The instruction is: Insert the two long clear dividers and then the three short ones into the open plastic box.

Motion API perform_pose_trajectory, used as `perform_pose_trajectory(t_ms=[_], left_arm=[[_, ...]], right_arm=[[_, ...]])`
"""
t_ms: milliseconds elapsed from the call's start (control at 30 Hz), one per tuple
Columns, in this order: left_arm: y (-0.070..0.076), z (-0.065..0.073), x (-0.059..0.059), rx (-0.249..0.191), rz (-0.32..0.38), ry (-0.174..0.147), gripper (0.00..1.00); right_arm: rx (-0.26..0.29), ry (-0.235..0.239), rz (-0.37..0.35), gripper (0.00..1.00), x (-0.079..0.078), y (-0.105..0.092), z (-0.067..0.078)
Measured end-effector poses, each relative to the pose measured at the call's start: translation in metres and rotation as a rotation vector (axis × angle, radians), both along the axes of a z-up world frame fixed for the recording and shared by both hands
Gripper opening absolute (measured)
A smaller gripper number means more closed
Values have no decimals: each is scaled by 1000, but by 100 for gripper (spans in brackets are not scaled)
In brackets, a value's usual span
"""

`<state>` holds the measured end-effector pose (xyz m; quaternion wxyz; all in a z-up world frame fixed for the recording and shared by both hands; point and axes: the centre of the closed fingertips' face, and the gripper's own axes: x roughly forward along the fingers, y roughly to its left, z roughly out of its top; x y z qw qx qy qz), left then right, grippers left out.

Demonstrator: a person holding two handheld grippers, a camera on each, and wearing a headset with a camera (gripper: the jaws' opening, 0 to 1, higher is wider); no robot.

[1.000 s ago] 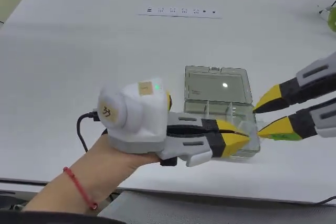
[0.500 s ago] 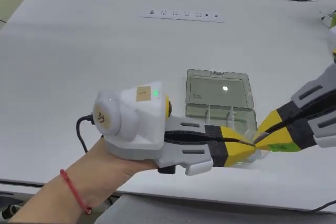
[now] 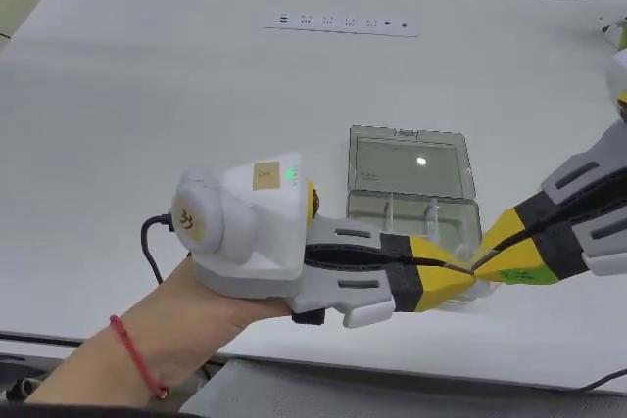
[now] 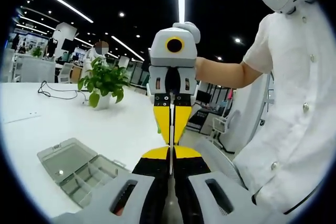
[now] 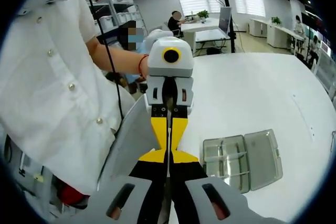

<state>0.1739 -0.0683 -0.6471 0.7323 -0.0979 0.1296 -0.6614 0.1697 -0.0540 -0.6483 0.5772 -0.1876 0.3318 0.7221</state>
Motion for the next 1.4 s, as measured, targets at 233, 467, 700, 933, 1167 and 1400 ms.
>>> perform_pose_trajectory(t_ms=[233,467,700,933,1167,1400], left_arm=[[2,-3,1,12,14,0,0],[7,-8,3,27,35,8,1],[18,-17,8,49,88,33,13],[34,-26,18,79,158,47,25],[51,-36,27,106,214,57,40],[70,-44,37,134,272,65,52]], right_arm=[[3,-3,-10,2,2,0,1],[1,-14,-25,2,3,1,5],[-11,-40,-52,2,10,-5,6],[-39,-76,-89,2,20,-12,3],[-71,-106,-109,2,34,-20,-5],[-115,-141,-126,2,48,-27,-15]])
